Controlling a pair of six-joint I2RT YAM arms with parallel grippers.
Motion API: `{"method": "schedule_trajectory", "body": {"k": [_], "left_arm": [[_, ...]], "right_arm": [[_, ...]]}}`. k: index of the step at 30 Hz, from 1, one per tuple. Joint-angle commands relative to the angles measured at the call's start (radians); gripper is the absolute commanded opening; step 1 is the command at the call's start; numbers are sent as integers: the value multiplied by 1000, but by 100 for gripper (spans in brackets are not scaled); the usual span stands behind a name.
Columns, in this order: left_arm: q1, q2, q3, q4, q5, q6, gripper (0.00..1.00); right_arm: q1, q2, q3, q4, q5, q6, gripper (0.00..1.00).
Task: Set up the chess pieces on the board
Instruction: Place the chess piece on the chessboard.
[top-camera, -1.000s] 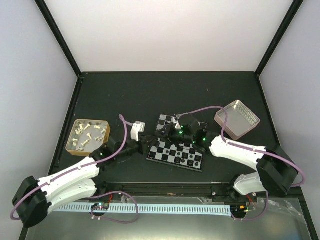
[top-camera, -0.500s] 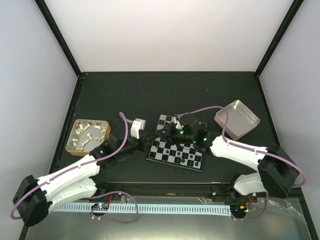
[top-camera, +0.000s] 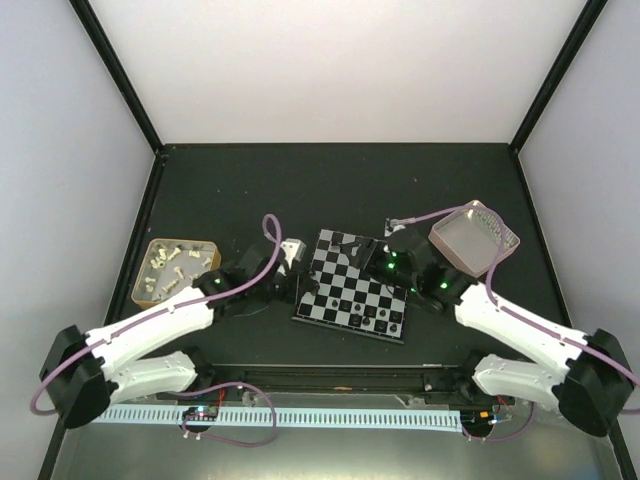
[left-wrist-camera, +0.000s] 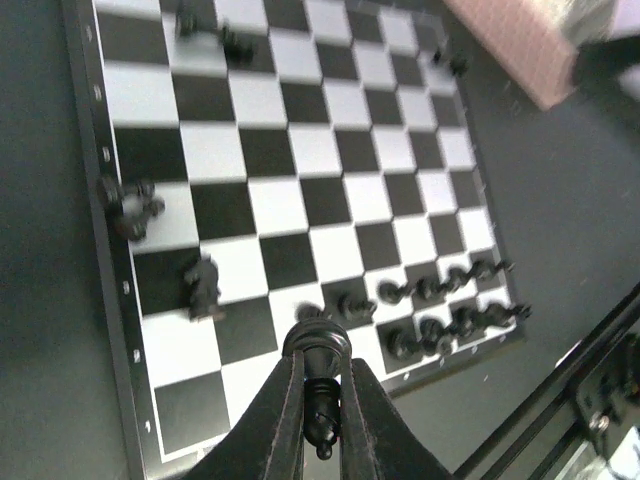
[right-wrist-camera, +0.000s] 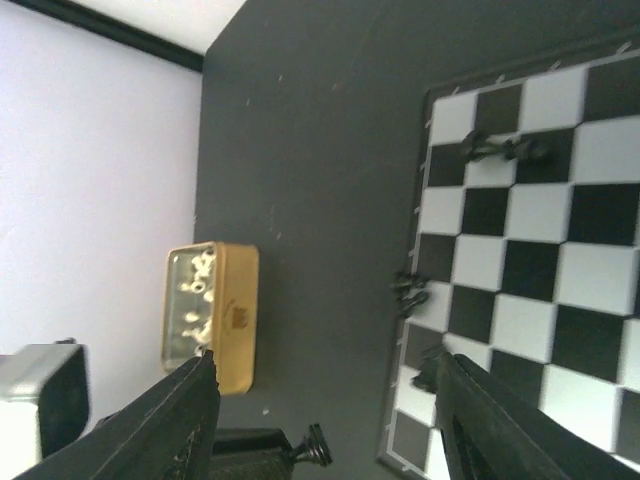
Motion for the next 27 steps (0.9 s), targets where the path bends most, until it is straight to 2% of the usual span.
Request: {"method": "schedule_trajectory", "body": {"k": [1, 5, 15, 21, 27], "left_arm": [[-54, 117, 104, -203, -34, -3, 1], [-111, 239, 203, -295, -71, -3, 2], [-163, 469, 314, -361, -42, -10, 2], [-187, 542, 360, -361, -13, -9, 2], [-200, 595, 379, -371, -1, 7, 6]], "right_arm": [[-6, -92, -40, -124, 215, -117, 61], [-10, -150, -55, -173, 292, -143, 62], [-13, -222, -90, -207, 361, -165, 63], [-15, -209, -88, -202, 361, -178, 63], [-16, -208, -90, -196, 364, -182, 64]]}}
